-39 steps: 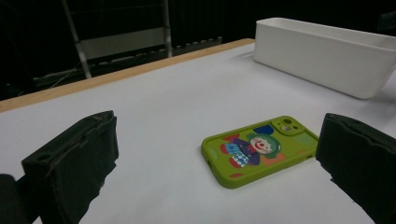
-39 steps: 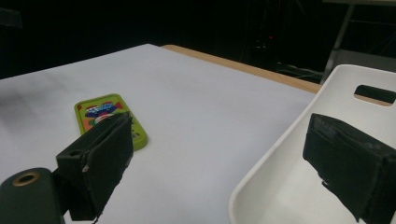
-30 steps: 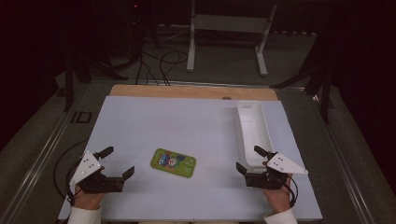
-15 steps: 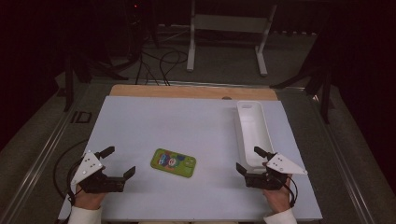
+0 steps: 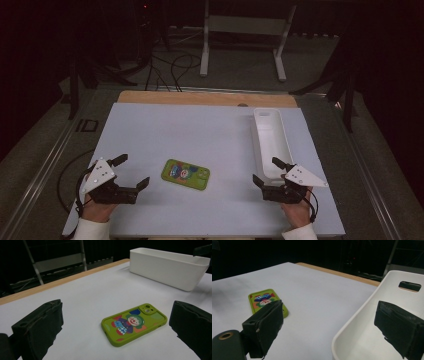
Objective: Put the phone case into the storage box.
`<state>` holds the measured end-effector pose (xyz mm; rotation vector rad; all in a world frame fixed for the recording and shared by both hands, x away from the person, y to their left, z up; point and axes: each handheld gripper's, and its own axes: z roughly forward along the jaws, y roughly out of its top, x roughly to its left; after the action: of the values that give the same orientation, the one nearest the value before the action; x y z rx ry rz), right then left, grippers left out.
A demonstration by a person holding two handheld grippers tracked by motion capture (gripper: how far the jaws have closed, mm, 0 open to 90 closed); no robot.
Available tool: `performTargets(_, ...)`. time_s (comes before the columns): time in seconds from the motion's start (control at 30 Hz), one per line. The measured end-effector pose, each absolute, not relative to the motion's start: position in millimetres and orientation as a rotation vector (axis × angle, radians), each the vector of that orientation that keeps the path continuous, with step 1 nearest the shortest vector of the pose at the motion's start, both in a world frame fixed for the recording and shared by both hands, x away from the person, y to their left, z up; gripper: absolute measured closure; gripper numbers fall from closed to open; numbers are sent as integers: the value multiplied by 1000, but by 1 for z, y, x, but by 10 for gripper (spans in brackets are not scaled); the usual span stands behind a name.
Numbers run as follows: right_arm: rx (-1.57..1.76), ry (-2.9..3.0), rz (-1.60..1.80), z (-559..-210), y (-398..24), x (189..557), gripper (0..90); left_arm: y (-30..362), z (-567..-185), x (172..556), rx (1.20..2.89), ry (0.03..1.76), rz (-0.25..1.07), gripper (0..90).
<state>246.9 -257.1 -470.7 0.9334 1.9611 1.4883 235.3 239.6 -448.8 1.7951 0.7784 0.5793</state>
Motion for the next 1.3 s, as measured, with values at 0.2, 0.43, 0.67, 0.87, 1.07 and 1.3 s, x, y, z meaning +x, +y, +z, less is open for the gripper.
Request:
performTargets(0.2, 934, 1960, 1489, -471, -257, 247, 86, 233, -449, 242, 1811, 766, 558, 0)
performTargets(0.43, 936, 1961, 1489, -471, -257, 247, 86, 224, -450, 252, 1850, 753, 538, 0)
performTargets(0.67, 936, 1962, 1489, -471, -257, 247, 86, 219, -453, 259, 1869, 750, 523, 0)
performTargets(0.87, 937, 1963, 1487, -472, -256, 247, 86, 214, -454, 268, 1882, 749, 509, 0)
performTargets(1.07, 936, 1960, 1490, -471, -257, 247, 86, 207, -455, 275, 1896, 745, 501, 0)
performTargets(1.3, 938, 1960, 1492, -472, -257, 248, 86, 197, -459, 282, 1921, 732, 480, 0)
